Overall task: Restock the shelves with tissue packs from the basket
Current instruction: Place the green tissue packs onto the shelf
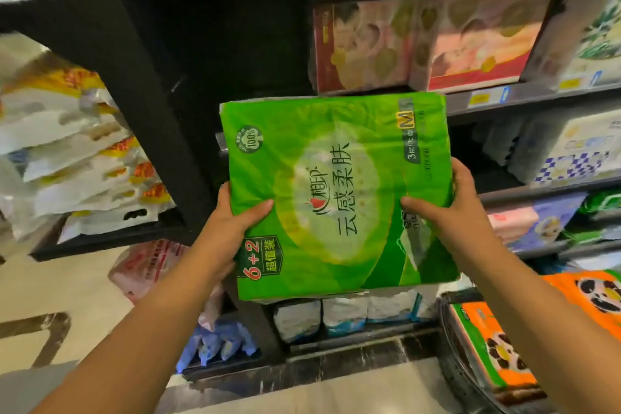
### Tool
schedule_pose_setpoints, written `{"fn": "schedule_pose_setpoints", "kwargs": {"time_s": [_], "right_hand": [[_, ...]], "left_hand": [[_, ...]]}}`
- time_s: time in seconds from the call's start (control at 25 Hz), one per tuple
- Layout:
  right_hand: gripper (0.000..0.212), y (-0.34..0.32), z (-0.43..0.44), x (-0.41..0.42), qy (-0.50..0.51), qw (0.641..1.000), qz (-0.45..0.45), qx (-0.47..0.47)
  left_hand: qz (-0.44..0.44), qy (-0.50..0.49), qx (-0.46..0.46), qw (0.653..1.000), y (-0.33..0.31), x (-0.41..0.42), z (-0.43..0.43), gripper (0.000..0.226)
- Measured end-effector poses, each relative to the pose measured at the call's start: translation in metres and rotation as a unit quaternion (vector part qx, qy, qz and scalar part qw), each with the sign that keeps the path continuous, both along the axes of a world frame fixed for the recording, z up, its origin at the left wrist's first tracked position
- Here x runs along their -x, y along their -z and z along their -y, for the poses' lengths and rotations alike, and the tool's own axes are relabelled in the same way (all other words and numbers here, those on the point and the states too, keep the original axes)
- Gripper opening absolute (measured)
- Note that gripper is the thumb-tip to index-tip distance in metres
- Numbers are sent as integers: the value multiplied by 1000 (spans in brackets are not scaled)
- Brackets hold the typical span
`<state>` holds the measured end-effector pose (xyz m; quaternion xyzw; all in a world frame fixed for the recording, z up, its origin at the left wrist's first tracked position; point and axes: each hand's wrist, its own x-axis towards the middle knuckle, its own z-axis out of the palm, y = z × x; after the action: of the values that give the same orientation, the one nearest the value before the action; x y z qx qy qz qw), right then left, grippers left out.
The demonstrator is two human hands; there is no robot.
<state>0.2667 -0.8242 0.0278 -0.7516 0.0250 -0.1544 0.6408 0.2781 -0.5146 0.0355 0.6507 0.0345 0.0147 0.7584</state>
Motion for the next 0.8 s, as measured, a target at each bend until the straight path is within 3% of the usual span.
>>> {"fn": "schedule_pose_setpoints", "kwargs": {"time_s": [0.16, 0.44, 0.8], "right_hand": [[82, -43, -25, -33, -20, 999, 36, 6], [83, -93, -44, -111, -63, 995, 77, -9], [89, -120, -34, -210, -68, 989, 122, 51]], "left_hand": [[44, -38, -28, 998, -41, -21, -21, 52], [110, -81, -50, 989, -92, -70, -39, 53], [151, -146, -68, 975, -112, -146, -17, 41]]}}
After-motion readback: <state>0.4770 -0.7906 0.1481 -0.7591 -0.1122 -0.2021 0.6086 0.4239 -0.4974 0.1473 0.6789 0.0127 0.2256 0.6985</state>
